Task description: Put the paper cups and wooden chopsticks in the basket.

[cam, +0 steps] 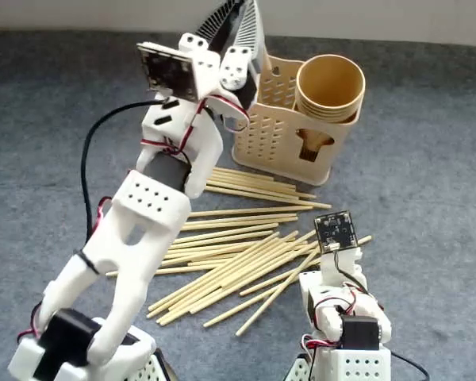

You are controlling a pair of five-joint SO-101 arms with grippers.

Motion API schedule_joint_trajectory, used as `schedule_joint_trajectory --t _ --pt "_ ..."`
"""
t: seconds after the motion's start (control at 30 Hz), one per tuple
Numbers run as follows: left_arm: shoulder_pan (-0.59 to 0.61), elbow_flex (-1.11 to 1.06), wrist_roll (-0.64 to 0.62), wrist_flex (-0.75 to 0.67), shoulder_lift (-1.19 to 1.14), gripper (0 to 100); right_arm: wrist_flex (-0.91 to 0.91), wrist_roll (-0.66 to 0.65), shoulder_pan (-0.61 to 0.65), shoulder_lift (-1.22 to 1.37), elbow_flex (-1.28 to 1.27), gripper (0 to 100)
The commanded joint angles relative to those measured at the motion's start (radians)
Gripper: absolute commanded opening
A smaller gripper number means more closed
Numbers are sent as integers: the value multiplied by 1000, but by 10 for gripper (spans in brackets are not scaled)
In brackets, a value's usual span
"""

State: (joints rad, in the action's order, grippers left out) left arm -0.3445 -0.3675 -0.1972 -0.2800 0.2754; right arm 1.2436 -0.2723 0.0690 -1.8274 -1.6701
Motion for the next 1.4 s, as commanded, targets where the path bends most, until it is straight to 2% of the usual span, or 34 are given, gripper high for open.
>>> schedule_joint_trajectory --t 0.0,0.1,0.3,0.43,0.53,0.7,0.93,1.37 --pt "-22 -4 38 -37 -44 5 7 -9 -8 -12 -154 6" --pt "-21 -13 38 52 -44 6 7 -9 -8 -12 -154 6" --pt "-24 68 40 400 -44 8 7 -9 -8 -12 -154 6" --pt "-19 156 37 585 -44 8 7 -9 -8 -12 -154 6" --pt "-16 196 34 677 -44 54 7 -9 -8 -12 -154 6" --pt "-15 231 -58 764 -44 132 7 -9 -8 -12 -154 6" --pt "-16 289 -64 832 -44 133 7 -9 -8 -12 -154 6" --pt "-15 397 -61 1049 -42 133 7 -9 -8 -12 -154 6"
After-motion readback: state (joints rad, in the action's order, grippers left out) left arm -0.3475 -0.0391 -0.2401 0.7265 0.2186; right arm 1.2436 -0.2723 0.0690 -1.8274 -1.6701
